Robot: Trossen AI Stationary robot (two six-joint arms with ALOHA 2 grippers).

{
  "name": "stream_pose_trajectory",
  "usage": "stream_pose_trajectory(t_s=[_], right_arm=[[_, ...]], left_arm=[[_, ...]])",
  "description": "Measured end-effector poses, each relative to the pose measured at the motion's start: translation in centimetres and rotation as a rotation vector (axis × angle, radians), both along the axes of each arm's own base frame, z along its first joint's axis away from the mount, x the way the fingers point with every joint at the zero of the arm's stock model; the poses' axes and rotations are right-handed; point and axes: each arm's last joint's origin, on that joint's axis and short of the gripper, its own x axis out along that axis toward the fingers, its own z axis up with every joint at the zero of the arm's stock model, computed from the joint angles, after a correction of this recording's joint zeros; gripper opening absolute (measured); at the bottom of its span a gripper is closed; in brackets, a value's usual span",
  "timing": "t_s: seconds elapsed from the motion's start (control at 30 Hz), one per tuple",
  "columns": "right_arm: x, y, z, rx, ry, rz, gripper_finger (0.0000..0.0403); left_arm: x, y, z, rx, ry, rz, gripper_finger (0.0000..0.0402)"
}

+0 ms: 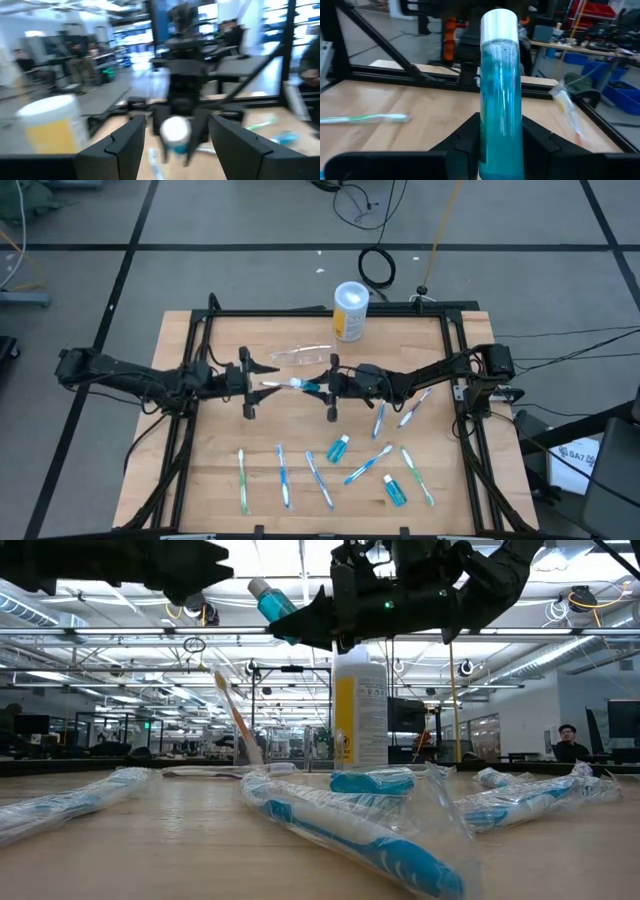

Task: Pick & Place toothbrushing station
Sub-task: Put the top blue mouthwash into the middle section of the transparent organizer

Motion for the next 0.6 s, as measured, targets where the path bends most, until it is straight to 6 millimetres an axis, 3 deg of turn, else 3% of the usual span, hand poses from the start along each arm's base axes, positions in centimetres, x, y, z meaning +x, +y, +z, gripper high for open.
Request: stream_pose_trajectory(t_s=[0.13,0.37,0.6], right_arm=[[0.0,0.1,0.2,0.0,-0.021,0.003,0.0095],[0.0,0.2,0.7,0.001,-0.07,0.006,0.0095],[0.0,0.2,0.8,0.001,-0.08,0.007,0.0095]], left_arm=[[0.3,-0.1,-0.3,-0.013,0.014,-0.084,0.0225],[2.1,0.6,-2.1,-0.045,0.104,-0.053,0.0225],[4.3,1.3,-1.9,-0.097,0.081,-0.044,0.0225]])
